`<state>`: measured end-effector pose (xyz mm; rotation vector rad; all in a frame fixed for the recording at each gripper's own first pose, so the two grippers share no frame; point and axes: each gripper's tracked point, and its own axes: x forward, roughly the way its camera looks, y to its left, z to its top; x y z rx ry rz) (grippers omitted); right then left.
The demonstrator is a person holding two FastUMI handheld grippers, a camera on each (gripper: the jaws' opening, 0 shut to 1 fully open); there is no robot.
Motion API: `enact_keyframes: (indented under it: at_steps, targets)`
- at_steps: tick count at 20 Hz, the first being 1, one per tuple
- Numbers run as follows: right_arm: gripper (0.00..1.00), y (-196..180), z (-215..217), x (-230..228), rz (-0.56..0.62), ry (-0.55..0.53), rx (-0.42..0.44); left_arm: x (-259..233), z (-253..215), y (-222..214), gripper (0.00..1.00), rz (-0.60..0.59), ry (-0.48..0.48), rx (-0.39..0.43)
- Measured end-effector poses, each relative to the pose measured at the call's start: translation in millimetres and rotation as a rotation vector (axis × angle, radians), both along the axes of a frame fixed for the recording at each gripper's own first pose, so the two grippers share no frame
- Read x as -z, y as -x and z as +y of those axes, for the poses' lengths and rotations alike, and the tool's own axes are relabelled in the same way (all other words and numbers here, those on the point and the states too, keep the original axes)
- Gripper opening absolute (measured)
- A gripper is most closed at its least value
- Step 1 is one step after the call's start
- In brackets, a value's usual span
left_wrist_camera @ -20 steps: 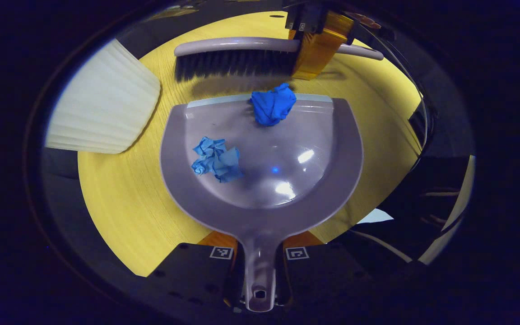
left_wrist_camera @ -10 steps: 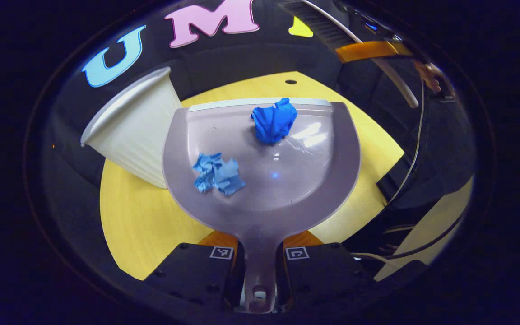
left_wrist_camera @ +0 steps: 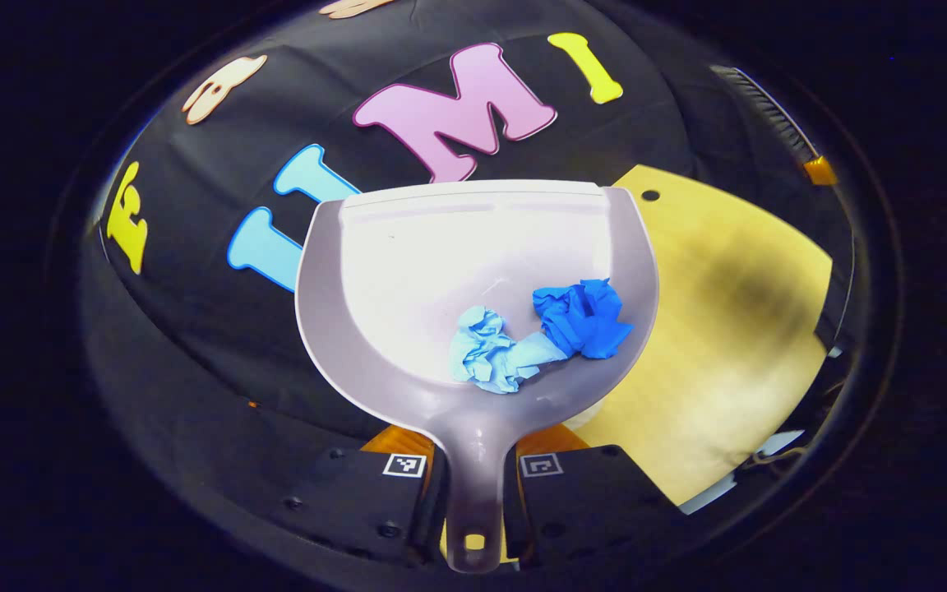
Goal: Pick up the small broom and dustpan from the desktop, sweep the trash into the dustpan with the broom, and then empty the trash into the garbage bin.
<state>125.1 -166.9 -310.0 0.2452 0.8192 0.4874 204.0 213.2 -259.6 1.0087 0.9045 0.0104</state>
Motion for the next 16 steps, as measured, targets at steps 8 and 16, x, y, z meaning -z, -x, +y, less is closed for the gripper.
enact_keyframes:
  at_steps: [8, 16]
  targets:
    - [0.22, 11.6, -12.8, 19.2, 0.054, 0.016, 0.02, -30.6, 74.7, -14.1, 0.25, 0.187, -0.917, 0.254]
    - [0.22, 15.8, -13.5, 34.9, 0.077, 0.069, 0.01, -37.8, 73.6, -14.9, 0.25, 0.093, -0.944, 0.344]
